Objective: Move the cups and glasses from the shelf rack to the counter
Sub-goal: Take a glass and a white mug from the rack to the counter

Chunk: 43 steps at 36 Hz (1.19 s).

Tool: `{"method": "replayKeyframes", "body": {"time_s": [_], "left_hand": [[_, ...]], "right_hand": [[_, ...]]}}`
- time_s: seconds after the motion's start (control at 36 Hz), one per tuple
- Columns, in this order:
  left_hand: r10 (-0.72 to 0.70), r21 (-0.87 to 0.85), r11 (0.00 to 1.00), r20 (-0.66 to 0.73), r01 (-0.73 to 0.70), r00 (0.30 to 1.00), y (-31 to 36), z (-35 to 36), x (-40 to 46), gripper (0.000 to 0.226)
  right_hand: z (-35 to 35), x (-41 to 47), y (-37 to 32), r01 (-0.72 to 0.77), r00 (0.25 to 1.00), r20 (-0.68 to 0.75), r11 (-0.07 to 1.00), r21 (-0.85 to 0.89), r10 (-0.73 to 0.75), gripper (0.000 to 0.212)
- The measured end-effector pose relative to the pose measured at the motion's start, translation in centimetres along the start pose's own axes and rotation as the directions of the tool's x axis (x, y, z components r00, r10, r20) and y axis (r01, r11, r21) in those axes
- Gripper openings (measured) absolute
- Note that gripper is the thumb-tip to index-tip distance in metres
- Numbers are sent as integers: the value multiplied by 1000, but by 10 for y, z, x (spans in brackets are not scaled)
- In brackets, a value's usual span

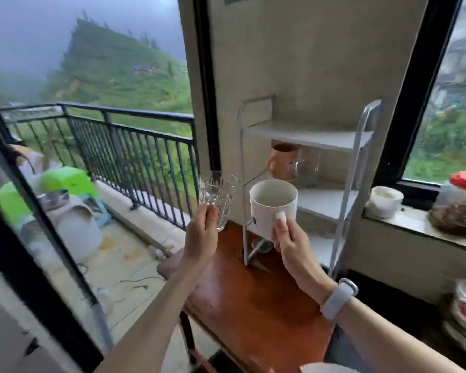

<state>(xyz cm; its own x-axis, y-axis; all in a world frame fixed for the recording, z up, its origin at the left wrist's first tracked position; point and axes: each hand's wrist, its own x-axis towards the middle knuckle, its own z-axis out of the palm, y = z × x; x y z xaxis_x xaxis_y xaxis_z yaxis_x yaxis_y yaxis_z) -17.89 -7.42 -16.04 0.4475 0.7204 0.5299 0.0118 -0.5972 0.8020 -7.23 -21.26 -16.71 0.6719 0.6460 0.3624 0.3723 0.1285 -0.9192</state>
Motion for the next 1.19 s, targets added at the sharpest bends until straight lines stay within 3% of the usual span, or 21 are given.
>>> {"method": "replayKeyframes", "body": {"time_s": [0.19, 0.36, 0.47, 0.61, 0.89, 1.19], "left_hand": [[-141, 105, 979, -259, 173, 956, 8, -103, -117, 27], [-202, 182, 924, -516, 337, 832, 35, -197, -227, 30], [-192, 209, 876, -675, 435, 712, 65, -255, -311, 23], [-123, 229, 806, -838, 547, 532, 120, -315, -429, 23], [57, 147, 604, -988, 783, 142, 264, -364, -705, 22], [332, -117, 443, -899, 889, -284, 437, -303, -967, 30]], "right_hand": [[53, -72, -10, 20, 944, 327, 995, 95, -50, 29], [126, -153, -42, 49, 795, 588, 981, 188, -152, 33], [173, -221, -78, 31, 657, 714, 955, 293, -241, 35], [215, -325, -123, -76, 380, 857, 912, 403, -347, 34], [226, -605, -214, -212, -118, 855, 854, 475, -505, 37], [130, -902, -288, -418, -563, 586, 812, 407, -583, 38]]}}
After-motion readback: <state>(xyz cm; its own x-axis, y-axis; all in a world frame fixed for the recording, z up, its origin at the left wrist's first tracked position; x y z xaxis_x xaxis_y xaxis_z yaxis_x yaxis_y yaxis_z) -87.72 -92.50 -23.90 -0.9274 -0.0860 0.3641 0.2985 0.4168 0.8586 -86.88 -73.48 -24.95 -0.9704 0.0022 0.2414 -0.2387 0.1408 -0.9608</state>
